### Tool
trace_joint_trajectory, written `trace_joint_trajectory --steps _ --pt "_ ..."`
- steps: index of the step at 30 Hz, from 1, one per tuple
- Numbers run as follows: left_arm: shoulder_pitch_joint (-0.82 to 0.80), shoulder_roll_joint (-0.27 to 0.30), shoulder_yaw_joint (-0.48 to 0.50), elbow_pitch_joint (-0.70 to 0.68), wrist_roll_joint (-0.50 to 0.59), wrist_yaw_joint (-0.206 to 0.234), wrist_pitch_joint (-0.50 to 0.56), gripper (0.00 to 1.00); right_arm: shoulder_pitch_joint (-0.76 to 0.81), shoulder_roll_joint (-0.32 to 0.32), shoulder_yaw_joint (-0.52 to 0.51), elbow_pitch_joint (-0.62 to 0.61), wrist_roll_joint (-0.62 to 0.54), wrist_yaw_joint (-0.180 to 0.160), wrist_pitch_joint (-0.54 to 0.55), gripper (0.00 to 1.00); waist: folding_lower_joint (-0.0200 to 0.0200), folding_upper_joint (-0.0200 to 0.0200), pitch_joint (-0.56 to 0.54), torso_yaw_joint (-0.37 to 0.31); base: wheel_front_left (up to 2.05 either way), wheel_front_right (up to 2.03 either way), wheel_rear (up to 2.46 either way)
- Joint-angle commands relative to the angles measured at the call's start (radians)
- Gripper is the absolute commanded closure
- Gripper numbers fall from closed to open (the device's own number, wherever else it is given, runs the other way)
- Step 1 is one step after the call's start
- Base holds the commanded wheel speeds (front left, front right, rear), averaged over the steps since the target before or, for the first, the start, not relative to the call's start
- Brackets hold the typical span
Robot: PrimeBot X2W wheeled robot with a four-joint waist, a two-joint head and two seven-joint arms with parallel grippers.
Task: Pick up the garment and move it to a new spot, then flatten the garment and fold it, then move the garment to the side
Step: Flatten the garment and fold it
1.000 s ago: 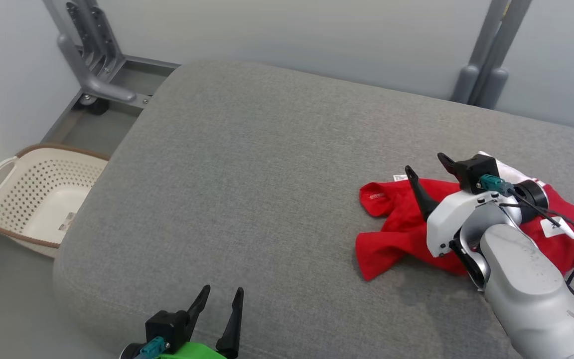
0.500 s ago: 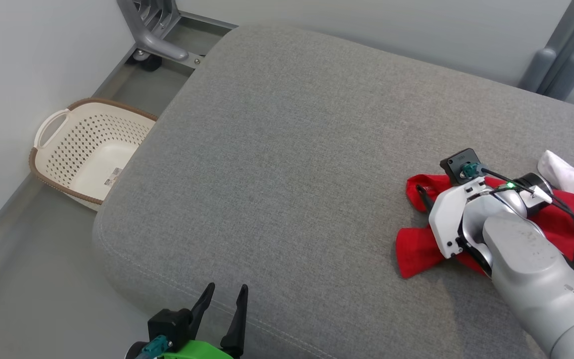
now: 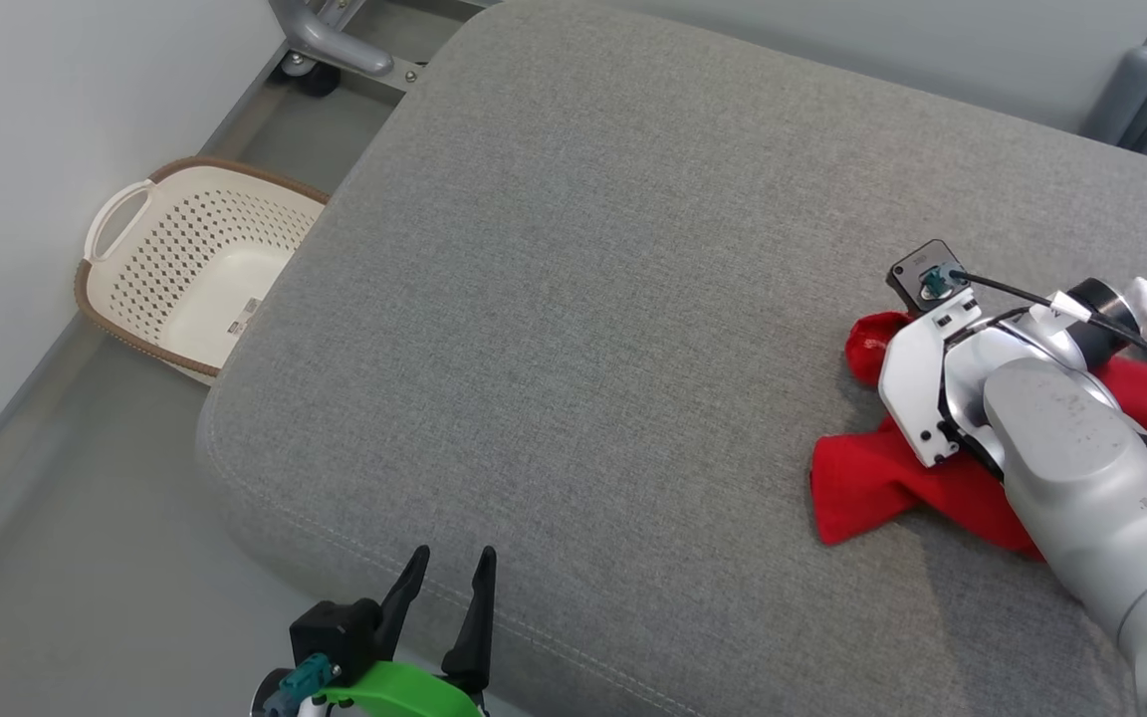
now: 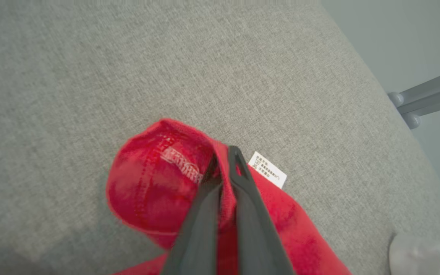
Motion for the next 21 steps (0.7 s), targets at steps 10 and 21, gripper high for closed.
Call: trace_joint_trajectory --steps 10,21 --pt "0.003 0.001 -0.008 -0.037 -0.018 0.000 0.000 0.00 -0.151 -0.050 -0.040 0.008 -0.043 -0.001 -0.106 1.00 -0.0001 0.0000 0.023 0.002 0.00 0.00 0.00" --pt "0.016 0.002 -0.067 -0.094 -0.052 0.030 0.000 0.00 -0.410 -0.088 -0.338 0.013 -0.308 -0.001 -0.244 1.00 -0.0001 0.0000 0.098 0.025 0.00 0.00 0.00"
